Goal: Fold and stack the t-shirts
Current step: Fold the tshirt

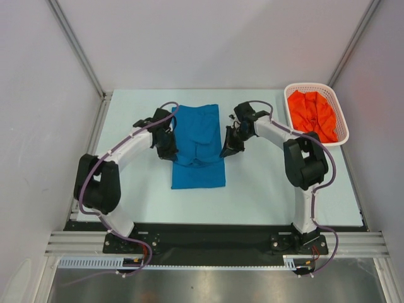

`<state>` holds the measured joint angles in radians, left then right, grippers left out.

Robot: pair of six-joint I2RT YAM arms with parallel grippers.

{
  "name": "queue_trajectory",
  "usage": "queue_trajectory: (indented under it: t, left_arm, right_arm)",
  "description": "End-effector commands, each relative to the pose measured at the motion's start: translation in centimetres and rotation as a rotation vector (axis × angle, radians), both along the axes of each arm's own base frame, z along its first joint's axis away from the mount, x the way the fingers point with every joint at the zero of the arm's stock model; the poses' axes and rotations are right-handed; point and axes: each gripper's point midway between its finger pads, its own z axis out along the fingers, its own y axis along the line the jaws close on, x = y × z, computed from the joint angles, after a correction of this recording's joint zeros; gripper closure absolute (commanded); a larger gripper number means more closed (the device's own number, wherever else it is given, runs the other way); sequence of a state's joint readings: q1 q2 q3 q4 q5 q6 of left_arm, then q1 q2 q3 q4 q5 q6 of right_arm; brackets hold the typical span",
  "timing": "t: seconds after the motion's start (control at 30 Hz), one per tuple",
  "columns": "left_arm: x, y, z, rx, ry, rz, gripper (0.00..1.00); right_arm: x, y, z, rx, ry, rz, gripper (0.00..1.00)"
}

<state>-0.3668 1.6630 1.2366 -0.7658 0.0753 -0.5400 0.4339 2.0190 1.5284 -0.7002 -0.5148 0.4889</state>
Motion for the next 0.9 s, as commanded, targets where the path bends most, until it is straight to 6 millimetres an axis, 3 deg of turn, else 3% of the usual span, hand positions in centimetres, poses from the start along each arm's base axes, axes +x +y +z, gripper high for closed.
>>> queue_trajectory:
  t: [0.0, 0.5, 0.87]
  left_arm:
    - [2.6, -0.1, 1.6, -0.038, -0.070, 0.001, 1.00]
    - [5.4, 0.6, -0.3, -0.026, -0.034, 0.025, 1.00]
    - [7.1, 0.4, -0.1, -0.036, -0.041, 0.031, 0.99]
  right_arm:
    - [1.3, 0.4, 1.2, 0.042, -0.025, 0.030, 1.00]
    - [3.8, 1.1, 0.1, 0.073, -0.018, 0.027, 0.99]
    - [5.1, 0.6, 0.0, 0.077, -0.018, 0.010, 0.98]
